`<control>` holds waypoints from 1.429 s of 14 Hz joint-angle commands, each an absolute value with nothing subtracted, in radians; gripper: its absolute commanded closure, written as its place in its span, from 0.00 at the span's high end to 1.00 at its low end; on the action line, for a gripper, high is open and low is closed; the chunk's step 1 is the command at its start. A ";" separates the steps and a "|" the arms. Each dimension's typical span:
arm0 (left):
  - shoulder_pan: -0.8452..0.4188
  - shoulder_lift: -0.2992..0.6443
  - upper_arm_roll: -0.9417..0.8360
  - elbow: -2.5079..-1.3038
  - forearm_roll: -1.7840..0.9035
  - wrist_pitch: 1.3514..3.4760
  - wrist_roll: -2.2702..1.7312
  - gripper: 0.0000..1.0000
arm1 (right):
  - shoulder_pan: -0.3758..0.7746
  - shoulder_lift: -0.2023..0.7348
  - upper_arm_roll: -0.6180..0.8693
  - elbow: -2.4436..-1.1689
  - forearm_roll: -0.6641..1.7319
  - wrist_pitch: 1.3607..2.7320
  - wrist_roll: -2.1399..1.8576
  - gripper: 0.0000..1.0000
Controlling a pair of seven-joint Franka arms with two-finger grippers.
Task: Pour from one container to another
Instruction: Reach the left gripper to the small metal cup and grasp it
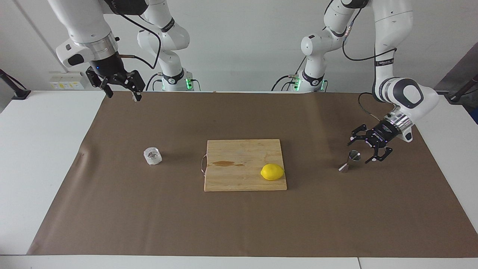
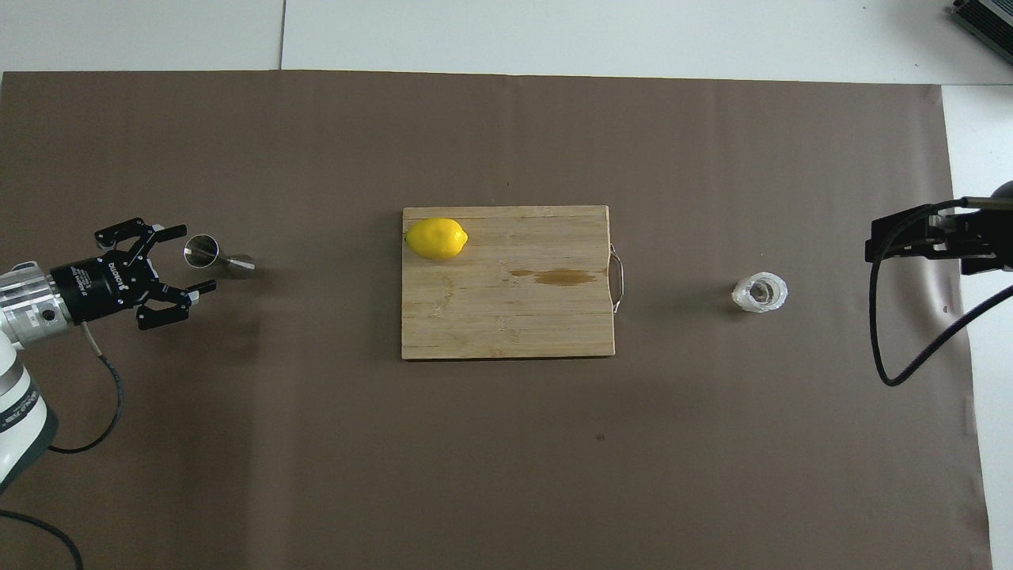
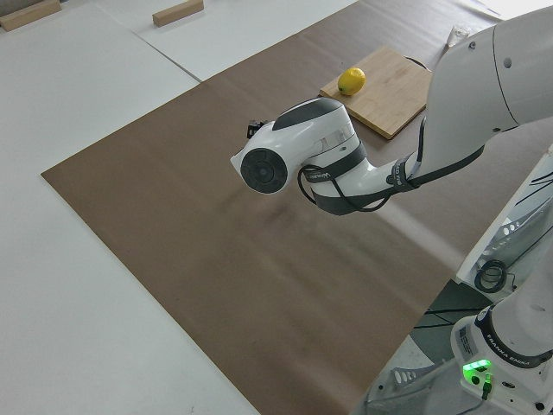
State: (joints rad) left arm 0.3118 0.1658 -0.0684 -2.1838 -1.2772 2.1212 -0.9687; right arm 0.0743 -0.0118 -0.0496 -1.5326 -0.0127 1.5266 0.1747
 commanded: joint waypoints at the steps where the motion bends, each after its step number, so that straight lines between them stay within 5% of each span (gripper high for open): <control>1: 0.284 0.141 -0.063 -2.210 -1.305 2.161 -0.980 1.00 | 0.064 -0.020 -0.046 -1.536 -0.012 1.511 0.150 1.00; 12: 0.287 0.137 -0.060 -2.210 -1.307 2.164 -0.982 1.00 | 0.064 -0.020 -0.046 -1.536 -0.012 1.511 0.150 1.00; 20: 0.287 0.137 -0.061 -2.209 -1.307 2.166 -0.985 0.71 | 0.064 -0.020 -0.046 -1.536 -0.012 1.511 0.150 1.00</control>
State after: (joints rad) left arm 0.2945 0.1635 -0.0635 -2.1838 -1.2841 2.1462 -0.9745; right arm 0.0743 -0.0118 -0.0496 -1.5326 -0.0127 1.5266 0.1747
